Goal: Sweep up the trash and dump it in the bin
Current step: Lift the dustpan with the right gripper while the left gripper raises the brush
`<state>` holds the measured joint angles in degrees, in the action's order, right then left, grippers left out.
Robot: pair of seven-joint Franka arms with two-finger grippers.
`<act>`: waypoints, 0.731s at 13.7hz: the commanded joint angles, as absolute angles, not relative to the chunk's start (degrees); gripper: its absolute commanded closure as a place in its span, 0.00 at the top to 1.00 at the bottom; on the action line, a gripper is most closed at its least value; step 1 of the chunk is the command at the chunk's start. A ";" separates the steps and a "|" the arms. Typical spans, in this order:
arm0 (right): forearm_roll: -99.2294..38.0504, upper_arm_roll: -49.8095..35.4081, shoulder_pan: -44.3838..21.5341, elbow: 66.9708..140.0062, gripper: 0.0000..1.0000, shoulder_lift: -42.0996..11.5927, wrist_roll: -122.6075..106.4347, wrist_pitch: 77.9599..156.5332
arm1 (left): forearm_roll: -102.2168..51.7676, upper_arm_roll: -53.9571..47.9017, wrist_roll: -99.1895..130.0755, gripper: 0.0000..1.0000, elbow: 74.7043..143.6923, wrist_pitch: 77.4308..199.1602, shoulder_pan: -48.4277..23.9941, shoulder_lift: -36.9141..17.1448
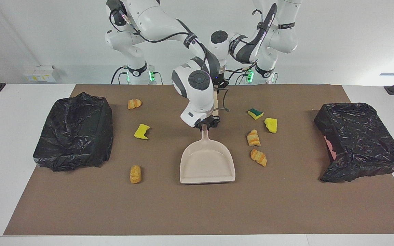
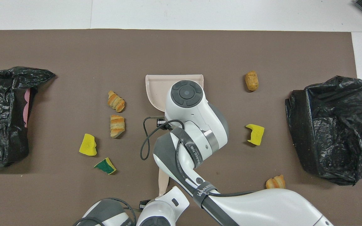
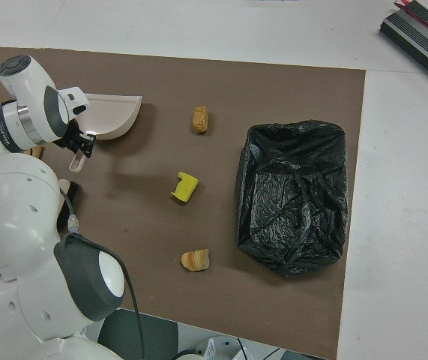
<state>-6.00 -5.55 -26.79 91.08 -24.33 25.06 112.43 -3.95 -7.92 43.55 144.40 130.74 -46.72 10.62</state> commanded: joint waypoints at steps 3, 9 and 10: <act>-7.56 -5.98 -21.10 92.02 0.00 -19.69 2.08 106.01 | -2.29 -8.00 43.24 0.00 141.43 125.78 -39.13 11.95; -4.15 -5.63 -17.67 92.02 0.00 -19.25 -18.24 102.31 | -0.10 -7.91 34.91 0.00 135.27 119.10 -25.69 12.04; -1.78 -5.71 -17.58 92.02 0.00 -19.25 -20.80 101.78 | 1.65 -8.08 33.59 0.00 134.39 118.13 -23.23 11.87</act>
<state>-4.56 -5.27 -18.66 91.29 -20.21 -14.65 102.91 -0.59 -7.35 36.07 136.18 120.98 -27.52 11.46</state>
